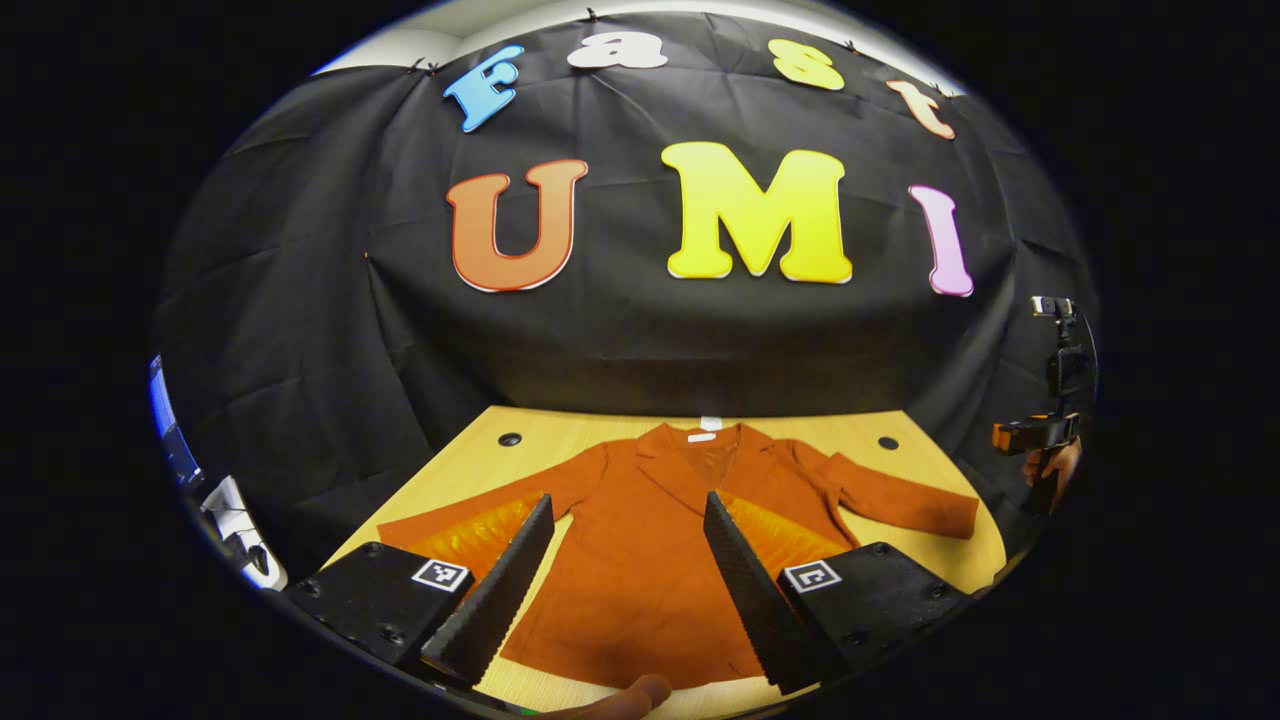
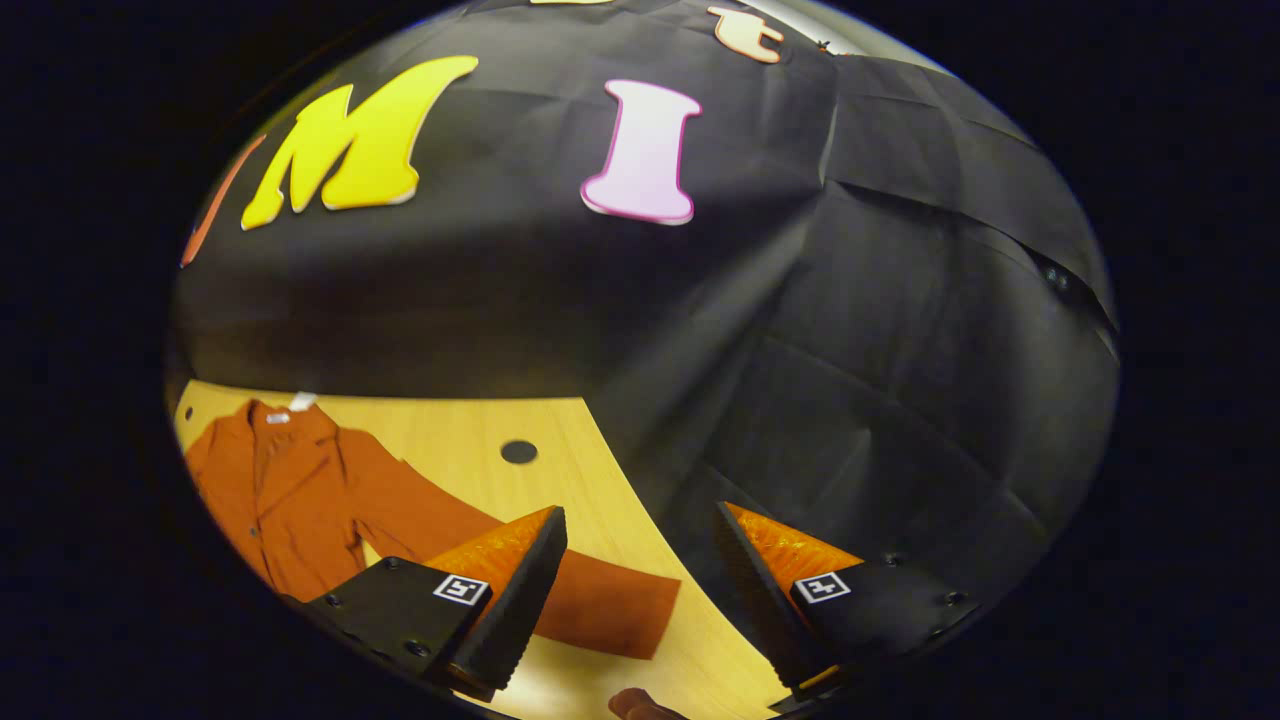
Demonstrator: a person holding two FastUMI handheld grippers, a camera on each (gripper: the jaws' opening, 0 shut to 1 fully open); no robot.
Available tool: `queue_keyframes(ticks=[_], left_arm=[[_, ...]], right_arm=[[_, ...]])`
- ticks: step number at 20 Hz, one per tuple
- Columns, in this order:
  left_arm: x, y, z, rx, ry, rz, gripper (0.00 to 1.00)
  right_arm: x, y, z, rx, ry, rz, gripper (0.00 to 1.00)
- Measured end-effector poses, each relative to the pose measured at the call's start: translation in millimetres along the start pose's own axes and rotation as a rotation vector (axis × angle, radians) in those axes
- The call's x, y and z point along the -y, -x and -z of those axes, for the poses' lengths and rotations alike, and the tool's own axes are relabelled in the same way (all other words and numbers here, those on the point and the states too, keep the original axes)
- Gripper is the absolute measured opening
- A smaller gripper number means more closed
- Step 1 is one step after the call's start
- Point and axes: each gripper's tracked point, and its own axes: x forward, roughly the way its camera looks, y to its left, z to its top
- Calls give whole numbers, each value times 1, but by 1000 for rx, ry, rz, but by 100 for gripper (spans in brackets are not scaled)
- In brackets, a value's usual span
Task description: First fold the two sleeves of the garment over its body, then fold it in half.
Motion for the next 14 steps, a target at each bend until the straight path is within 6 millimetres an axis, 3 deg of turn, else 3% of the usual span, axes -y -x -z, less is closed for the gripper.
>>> queue_keyframes(ticks=[5,9,14], left_arm=[[21,-1,14,-37,-22,3,98],[40,1,21,-45,-42,8,98],[54,6,29,-62,-55,2,100]], right_arm=[[17,-43,75,-199,4,-14,95],[13,-71,127,-364,1,-28,95],[1,-76,170,-639,-216,-122,95]])
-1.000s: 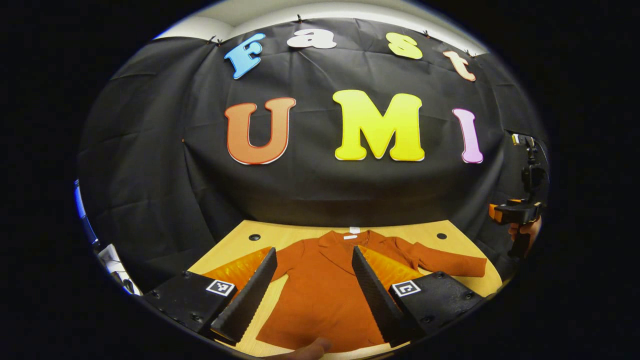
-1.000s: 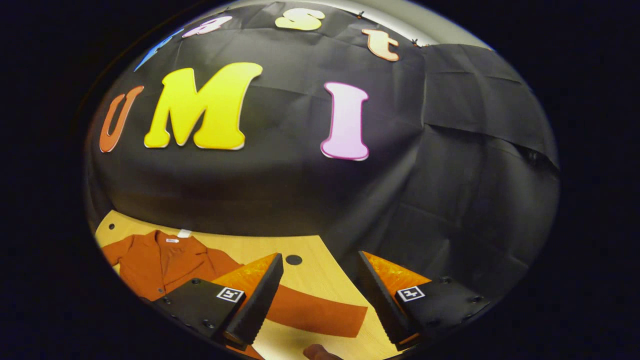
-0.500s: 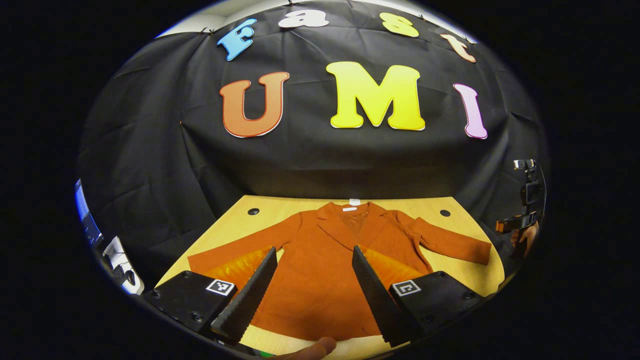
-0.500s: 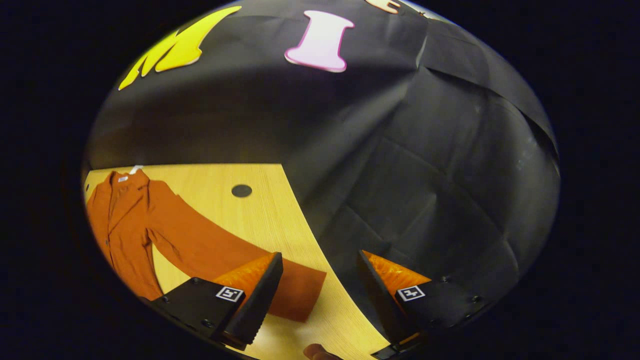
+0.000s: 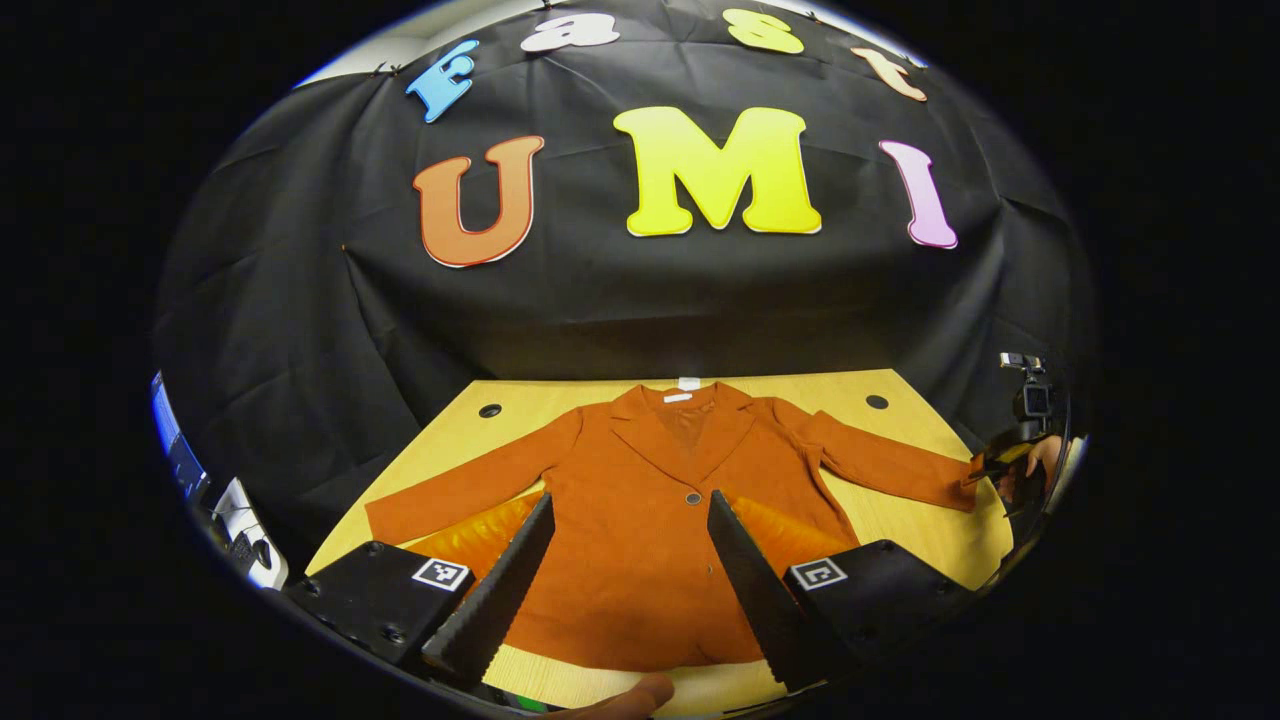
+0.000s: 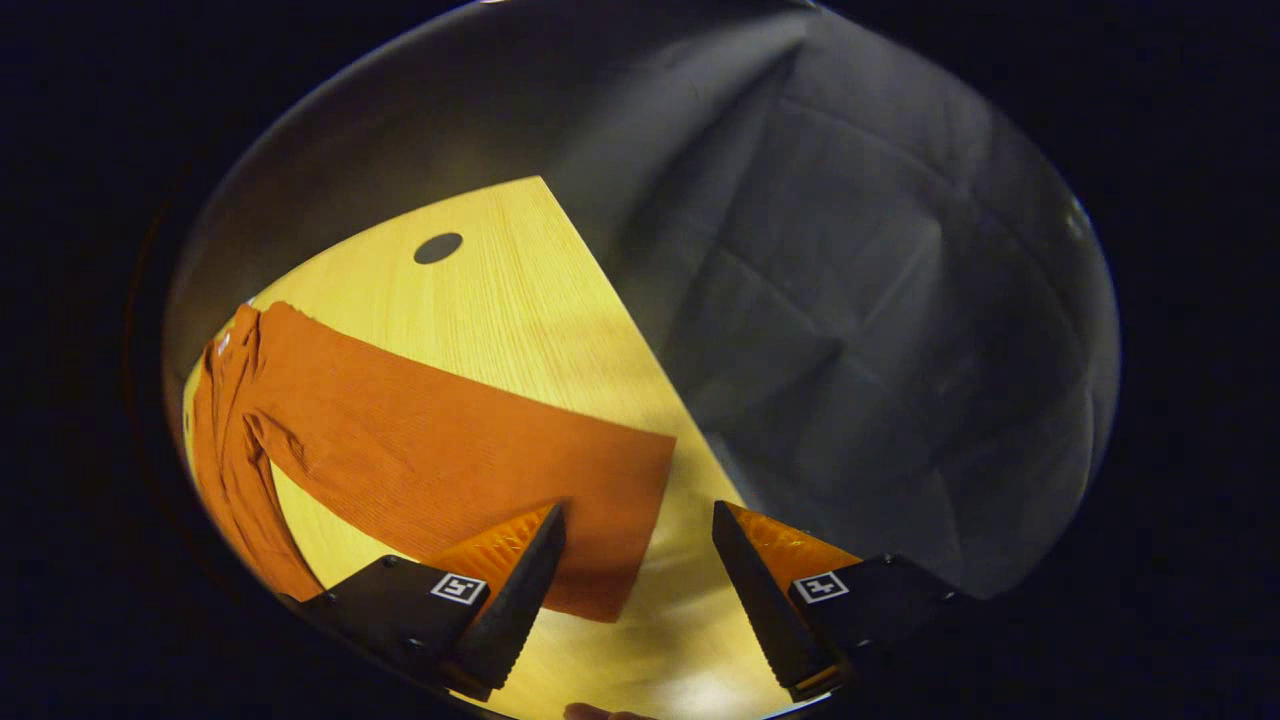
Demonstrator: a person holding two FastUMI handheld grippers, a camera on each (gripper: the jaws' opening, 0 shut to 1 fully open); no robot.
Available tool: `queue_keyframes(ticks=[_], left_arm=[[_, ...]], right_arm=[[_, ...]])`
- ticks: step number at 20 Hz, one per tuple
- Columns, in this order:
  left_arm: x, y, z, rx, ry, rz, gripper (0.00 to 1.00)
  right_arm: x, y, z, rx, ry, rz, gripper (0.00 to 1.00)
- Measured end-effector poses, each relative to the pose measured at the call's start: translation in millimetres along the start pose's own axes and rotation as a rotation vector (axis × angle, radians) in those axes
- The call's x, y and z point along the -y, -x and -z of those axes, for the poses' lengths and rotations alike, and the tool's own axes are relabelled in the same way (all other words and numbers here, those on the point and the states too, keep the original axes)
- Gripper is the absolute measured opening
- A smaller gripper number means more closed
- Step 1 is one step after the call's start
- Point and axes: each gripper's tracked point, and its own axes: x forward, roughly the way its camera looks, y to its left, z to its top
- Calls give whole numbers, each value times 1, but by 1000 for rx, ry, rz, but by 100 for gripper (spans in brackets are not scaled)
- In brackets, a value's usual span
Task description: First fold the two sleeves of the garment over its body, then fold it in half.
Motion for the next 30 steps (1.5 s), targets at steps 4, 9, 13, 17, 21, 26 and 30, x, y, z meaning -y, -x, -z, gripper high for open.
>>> queue_keyframes(ticks=[4,9,13,17,21,26,30], left_arm=[[-5,7,9,-23,7,-31,100],[-17,17,21,-51,39,-93,100],[-14,23,21,-51,40,-110,100],[-14,28,19,-34,22,-116,100],[-19,28,15,-29,19,-114,100],[-28,21,21,-28,18,-58,100],[-47,9,27,-38,28,-6,100]], right_arm=[[-1,6,-5,-77,-116,-85,95],[-17,9,-15,-206,-262,-237,78],[-10,4,-11,-269,-337,-238,36],[-6,1,-10,-267,-297,-236,18],[-7,9,-15,-244,-238,-194,8],[-44,57,-49,-108,-145,-207,7],[-113,118,-70,-20,-70,-285,7]])
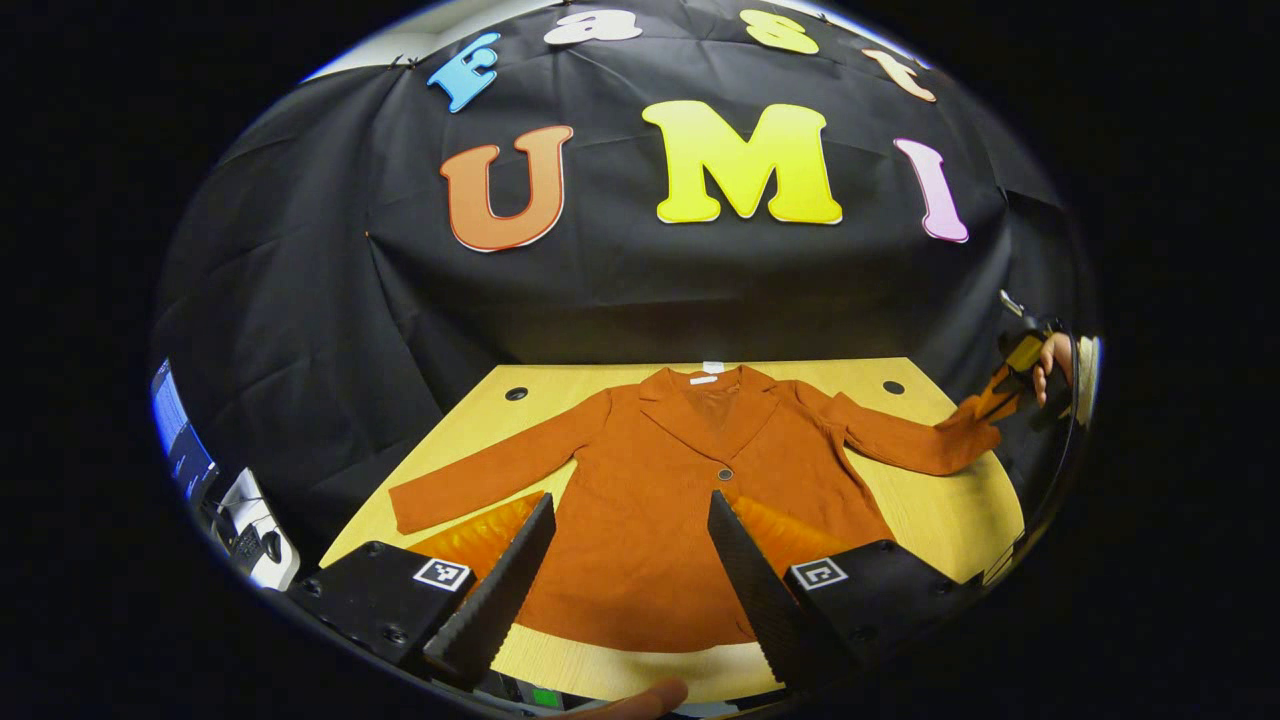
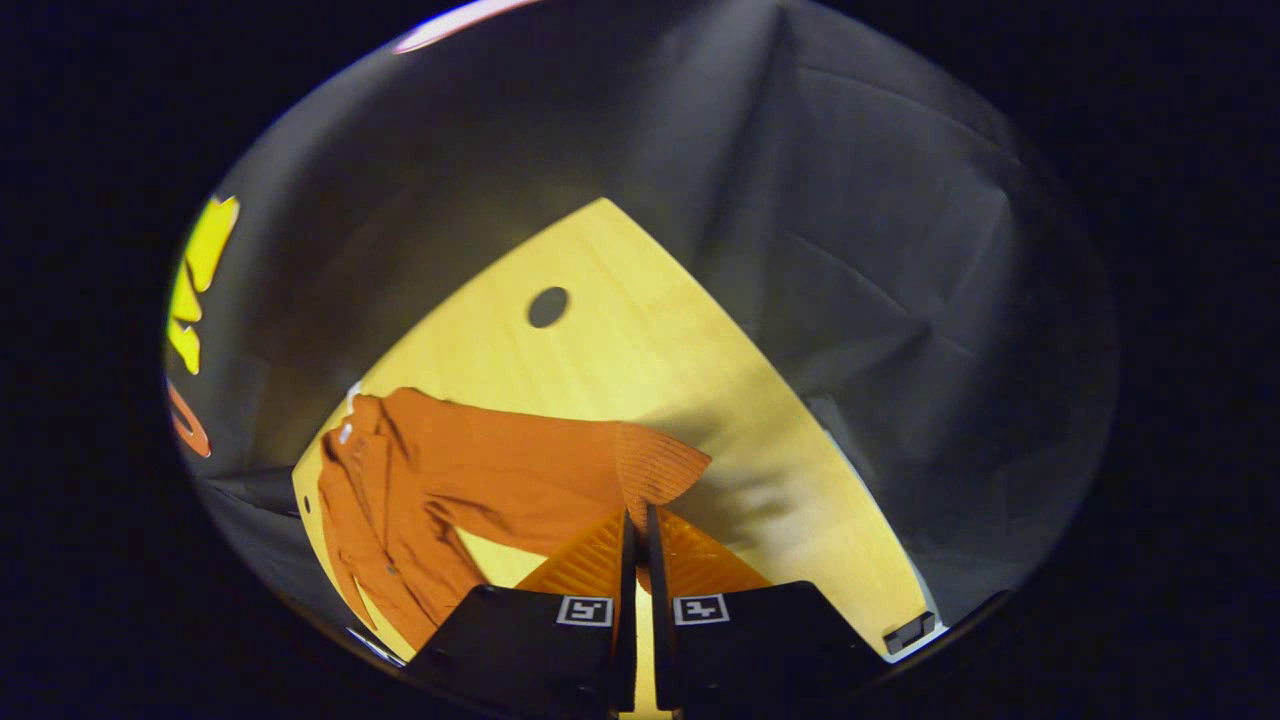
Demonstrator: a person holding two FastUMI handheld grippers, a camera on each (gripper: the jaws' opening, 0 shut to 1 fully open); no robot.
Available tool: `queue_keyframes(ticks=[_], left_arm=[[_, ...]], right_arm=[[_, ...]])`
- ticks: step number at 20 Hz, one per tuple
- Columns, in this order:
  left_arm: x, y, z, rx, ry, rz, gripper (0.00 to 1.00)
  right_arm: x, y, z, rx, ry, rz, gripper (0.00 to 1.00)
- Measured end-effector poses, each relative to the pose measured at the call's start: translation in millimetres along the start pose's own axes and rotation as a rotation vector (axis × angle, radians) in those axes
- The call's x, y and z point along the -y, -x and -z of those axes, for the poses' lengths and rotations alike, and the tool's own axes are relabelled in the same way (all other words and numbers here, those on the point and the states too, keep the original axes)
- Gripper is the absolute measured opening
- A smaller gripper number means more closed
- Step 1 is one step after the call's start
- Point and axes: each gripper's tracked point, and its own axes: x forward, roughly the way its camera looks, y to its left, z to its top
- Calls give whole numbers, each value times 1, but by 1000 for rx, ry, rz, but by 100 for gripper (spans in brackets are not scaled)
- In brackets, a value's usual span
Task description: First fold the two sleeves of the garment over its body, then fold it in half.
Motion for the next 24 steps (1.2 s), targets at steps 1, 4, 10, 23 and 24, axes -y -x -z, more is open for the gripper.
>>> queue_keyframes(ticks=[1,4,10,23,24], left_arm=[[-5,-2,4,-8,4,17,100],[-28,-10,12,-26,-5,51,100],[-82,-16,24,-38,21,79,100],[-176,-14,94,-158,185,-16,100],[-180,-13,98,-166,192,-31,100]], right_arm=[[-29,8,-1,17,19,-32,7],[-123,24,9,52,97,-125,5],[-314,41,64,63,244,-301,5],[-519,-94,203,-76,439,-235,8],[-518,-108,210,-91,434,-207,7]])
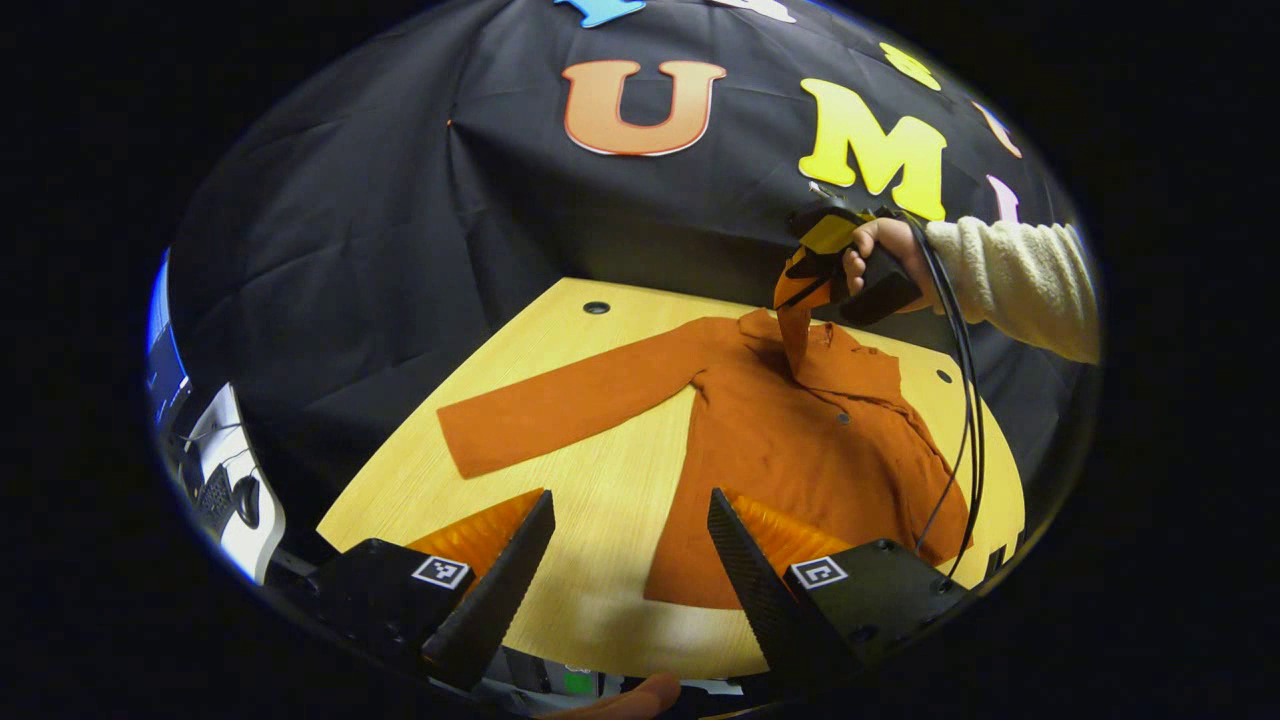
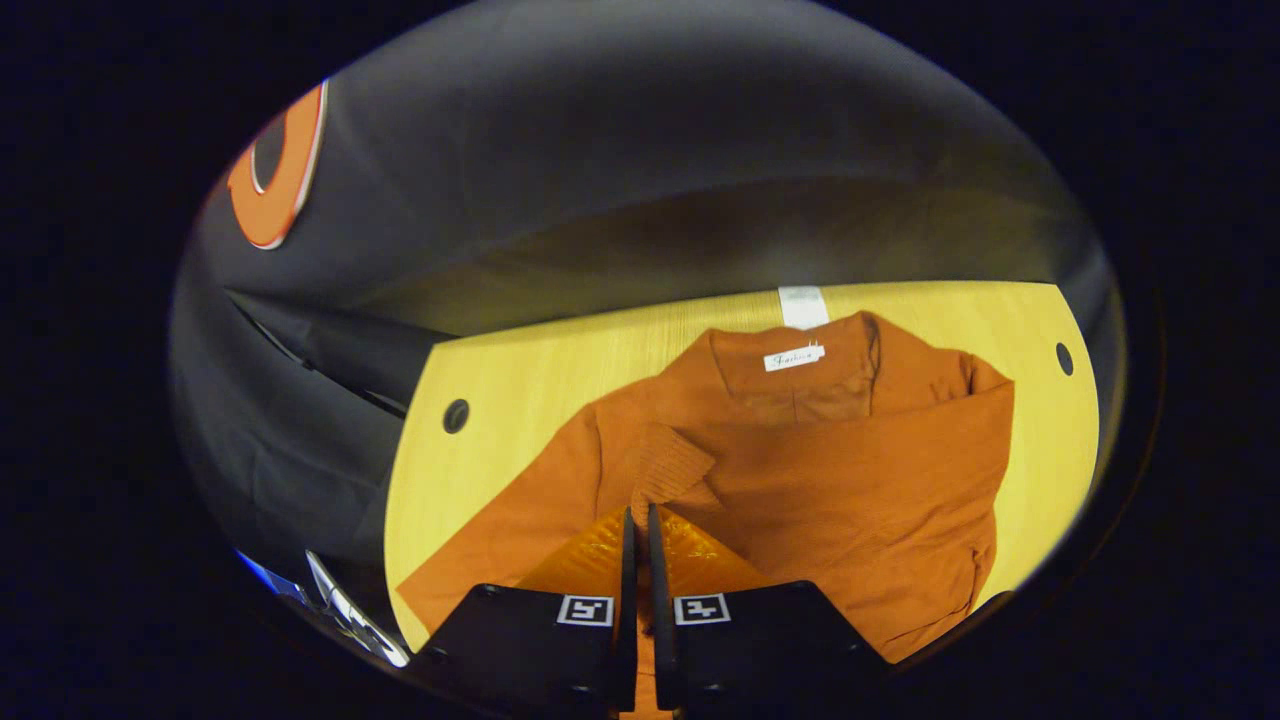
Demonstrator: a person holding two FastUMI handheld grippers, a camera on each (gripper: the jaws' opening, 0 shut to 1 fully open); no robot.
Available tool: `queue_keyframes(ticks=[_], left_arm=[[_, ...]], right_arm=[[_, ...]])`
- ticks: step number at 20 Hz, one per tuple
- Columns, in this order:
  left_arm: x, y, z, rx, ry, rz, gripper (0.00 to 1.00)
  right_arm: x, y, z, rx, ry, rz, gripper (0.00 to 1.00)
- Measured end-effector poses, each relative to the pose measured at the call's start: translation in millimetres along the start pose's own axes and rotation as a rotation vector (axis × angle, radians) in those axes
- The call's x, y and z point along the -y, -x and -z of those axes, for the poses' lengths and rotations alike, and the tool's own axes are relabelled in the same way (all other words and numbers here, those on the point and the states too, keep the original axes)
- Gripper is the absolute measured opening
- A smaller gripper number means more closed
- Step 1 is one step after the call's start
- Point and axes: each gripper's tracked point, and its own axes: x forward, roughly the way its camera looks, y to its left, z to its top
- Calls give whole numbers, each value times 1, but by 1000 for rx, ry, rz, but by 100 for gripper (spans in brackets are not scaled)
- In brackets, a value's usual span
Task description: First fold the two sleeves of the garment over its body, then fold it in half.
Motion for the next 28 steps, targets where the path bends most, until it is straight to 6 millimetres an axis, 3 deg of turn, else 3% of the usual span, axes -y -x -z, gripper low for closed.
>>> queue_keyframes(ticks=[2,3,6,9,11,15,19,21,24,28], left_arm=[[-8,3,5,-8,14,-18,100],[-12,5,6,-6,18,-30,100],[-19,10,12,-19,37,-60,100],[-23,13,10,-25,37,-84,100],[-23,15,5,-18,32,-96,100],[-45,15,-8,-25,43,-166,100],[-75,7,-32,-17,203,-198,95],[-102,-4,-38,-32,267,-248,95],[-136,-31,-40,-87,383,-282,95],[-166,-76,-43,-168,486,-275,99]], right_arm=[[-4,-15,11,-35,-1,30,8],[-8,-21,13,-37,13,27,15],[-18,-23,14,-27,37,31,15],[-18,-6,7,16,93,78,73],[-28,6,4,33,92,46,85],[-22,51,-6,97,95,9,90],[12,99,-1,156,146,2,97],[37,122,8,179,168,-2,94],[79,152,29,192,169,-8,98],[138,186,68,198,180,28,94]])
